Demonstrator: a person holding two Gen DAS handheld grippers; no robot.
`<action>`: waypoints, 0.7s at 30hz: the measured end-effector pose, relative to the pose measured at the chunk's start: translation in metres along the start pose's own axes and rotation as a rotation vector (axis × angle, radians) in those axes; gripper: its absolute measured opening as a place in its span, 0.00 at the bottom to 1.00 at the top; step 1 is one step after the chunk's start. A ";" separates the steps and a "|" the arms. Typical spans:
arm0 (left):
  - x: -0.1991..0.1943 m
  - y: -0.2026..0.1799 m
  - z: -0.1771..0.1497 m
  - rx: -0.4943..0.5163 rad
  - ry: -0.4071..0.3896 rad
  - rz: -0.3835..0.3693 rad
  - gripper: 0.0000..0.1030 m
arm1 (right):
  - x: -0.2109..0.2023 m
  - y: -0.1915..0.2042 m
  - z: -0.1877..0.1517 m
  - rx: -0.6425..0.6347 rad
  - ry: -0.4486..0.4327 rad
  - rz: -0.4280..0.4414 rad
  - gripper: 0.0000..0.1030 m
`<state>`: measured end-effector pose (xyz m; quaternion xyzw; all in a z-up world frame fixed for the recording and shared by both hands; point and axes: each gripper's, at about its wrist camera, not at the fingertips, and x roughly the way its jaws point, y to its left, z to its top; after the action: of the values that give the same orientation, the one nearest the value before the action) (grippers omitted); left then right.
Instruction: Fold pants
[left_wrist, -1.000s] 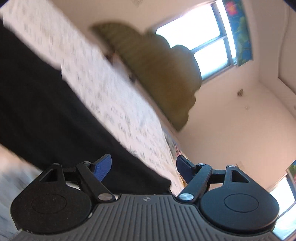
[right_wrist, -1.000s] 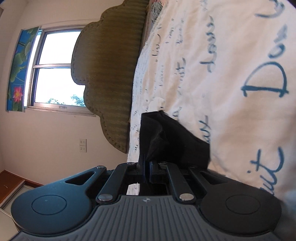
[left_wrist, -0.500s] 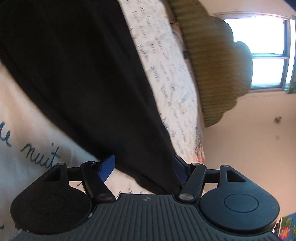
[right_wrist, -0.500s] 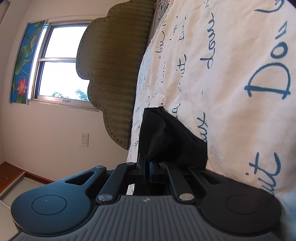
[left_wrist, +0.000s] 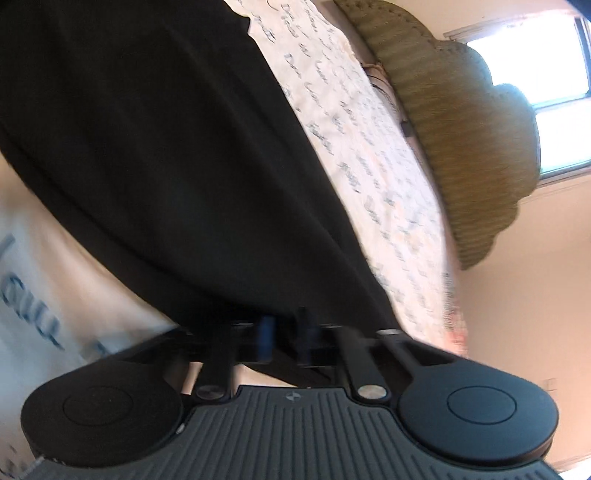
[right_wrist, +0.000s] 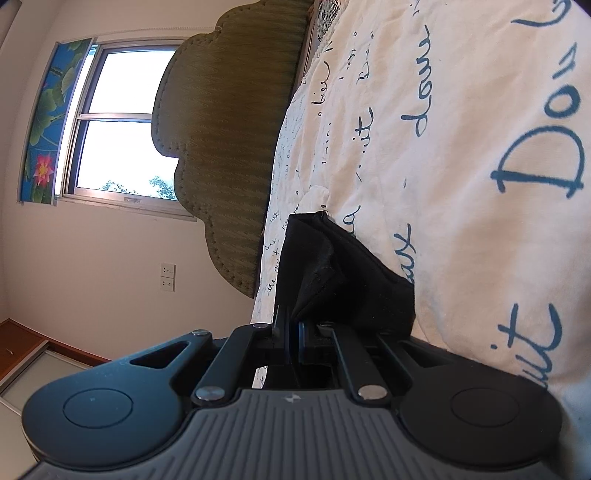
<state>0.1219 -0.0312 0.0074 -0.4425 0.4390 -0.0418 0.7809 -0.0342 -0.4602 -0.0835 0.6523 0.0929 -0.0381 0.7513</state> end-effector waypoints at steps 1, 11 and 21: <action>0.000 0.001 0.001 0.014 -0.004 0.012 0.02 | 0.000 0.001 0.000 -0.005 0.000 -0.005 0.04; -0.032 -0.006 -0.013 0.232 0.004 0.010 0.01 | -0.034 0.029 0.002 -0.083 -0.040 -0.007 0.04; -0.027 0.018 -0.004 0.162 0.151 -0.045 0.10 | -0.038 0.021 0.009 -0.069 -0.010 -0.114 0.06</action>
<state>0.0970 -0.0103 0.0107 -0.3832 0.4819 -0.1279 0.7776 -0.0669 -0.4686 -0.0550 0.6196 0.1275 -0.0809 0.7703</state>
